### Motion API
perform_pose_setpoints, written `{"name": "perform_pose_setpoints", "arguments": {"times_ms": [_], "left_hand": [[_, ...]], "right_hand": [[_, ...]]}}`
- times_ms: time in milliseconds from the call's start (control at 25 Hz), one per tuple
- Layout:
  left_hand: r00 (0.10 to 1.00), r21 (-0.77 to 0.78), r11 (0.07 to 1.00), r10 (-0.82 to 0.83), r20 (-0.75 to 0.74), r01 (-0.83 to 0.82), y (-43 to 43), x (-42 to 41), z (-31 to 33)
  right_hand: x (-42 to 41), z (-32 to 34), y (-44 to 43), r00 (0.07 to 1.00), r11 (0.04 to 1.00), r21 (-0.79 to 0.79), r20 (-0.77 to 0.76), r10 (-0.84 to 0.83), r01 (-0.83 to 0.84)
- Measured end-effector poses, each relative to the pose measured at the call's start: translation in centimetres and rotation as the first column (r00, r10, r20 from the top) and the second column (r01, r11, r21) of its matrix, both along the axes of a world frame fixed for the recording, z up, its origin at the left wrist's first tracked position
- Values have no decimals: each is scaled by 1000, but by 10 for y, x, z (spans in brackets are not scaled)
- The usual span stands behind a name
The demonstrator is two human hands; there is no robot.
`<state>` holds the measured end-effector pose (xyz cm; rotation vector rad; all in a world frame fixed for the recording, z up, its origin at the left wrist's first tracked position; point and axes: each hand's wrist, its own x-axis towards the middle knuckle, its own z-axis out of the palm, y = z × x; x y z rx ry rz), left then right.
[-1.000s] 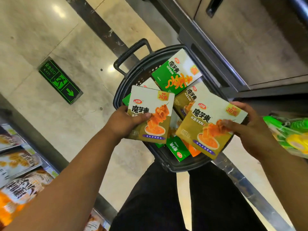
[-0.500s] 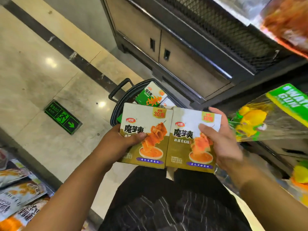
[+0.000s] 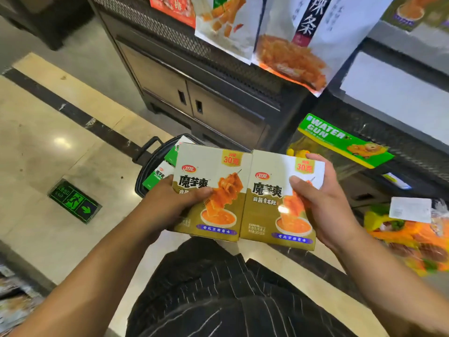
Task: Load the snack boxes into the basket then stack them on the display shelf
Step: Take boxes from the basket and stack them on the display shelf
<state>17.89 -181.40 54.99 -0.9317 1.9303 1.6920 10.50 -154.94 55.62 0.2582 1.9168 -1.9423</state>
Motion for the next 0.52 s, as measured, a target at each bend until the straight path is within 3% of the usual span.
{"name": "perform_pose_setpoints", "arguments": {"times_ms": [240, 400, 520], "left_hand": [[985, -33, 996, -87, -151, 83, 102, 20, 44], [960, 56, 985, -143, -240, 161, 160, 13, 76], [919, 13, 976, -202, -339, 219, 194, -2, 98]], "right_hand": [[47, 54, 108, 985, 991, -29, -103, -135, 133], [64, 84, 165, 962, 971, -89, -143, -234, 223], [67, 110, 200, 936, 953, -107, -183, -301, 285]]}}
